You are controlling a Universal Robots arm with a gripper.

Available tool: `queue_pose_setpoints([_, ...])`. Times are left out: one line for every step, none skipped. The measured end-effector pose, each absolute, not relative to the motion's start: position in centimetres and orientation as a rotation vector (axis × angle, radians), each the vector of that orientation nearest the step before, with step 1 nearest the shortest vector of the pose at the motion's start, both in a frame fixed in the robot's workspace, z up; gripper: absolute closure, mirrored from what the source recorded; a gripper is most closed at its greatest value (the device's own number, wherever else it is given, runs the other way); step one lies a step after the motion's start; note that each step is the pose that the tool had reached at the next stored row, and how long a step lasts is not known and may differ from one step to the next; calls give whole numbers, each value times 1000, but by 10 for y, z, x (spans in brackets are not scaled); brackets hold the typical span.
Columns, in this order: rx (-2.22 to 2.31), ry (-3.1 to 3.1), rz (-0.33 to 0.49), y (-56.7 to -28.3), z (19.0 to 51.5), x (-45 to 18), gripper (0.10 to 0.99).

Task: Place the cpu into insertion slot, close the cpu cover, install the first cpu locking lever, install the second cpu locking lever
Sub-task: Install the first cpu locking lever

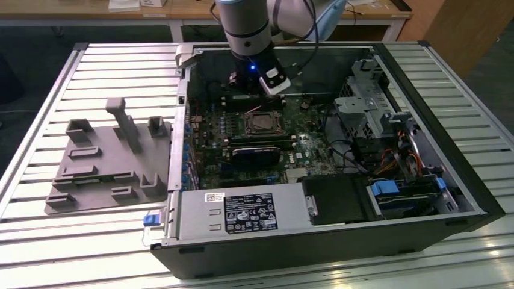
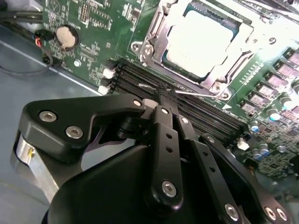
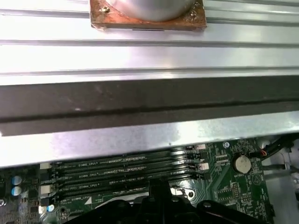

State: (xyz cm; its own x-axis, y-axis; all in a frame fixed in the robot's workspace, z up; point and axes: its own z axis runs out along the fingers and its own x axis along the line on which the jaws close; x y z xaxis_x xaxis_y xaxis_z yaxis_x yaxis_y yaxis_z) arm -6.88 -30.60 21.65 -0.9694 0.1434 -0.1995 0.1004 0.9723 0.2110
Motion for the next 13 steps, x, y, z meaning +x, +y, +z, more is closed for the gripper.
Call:
queue_pose_setpoints([199,2904,293,-306,216,-69,984])
queue_pose_setpoints([222,2901,290,-306,215,-69,984])
queue_pose_setpoints([247,2897,287,-306,214,-69,984])
queue_pose_setpoints([272,2894,284,-306,213,-69,984])
queue_pose_setpoints([295,2890,282,-306,213,-69,984])
queue_pose_setpoints([310,2888,280,-306,212,-69,984])
queue_pose_setpoints([317,2887,279,-305,212,-69,984])
queue_pose_setpoints([323,2886,278,-305,211,-69,984])
queue_pose_setpoints([329,2885,278,-304,210,-69,984])
queue_pose_setpoints([334,2884,277,-303,210,-69,984])
queue_pose_setpoints([340,2883,276,-302,210,-69,984])
queue_pose_setpoints([347,2881,276,-301,209,-69,984])
queue_pose_setpoints([353,2880,275,-301,209,-69,984])
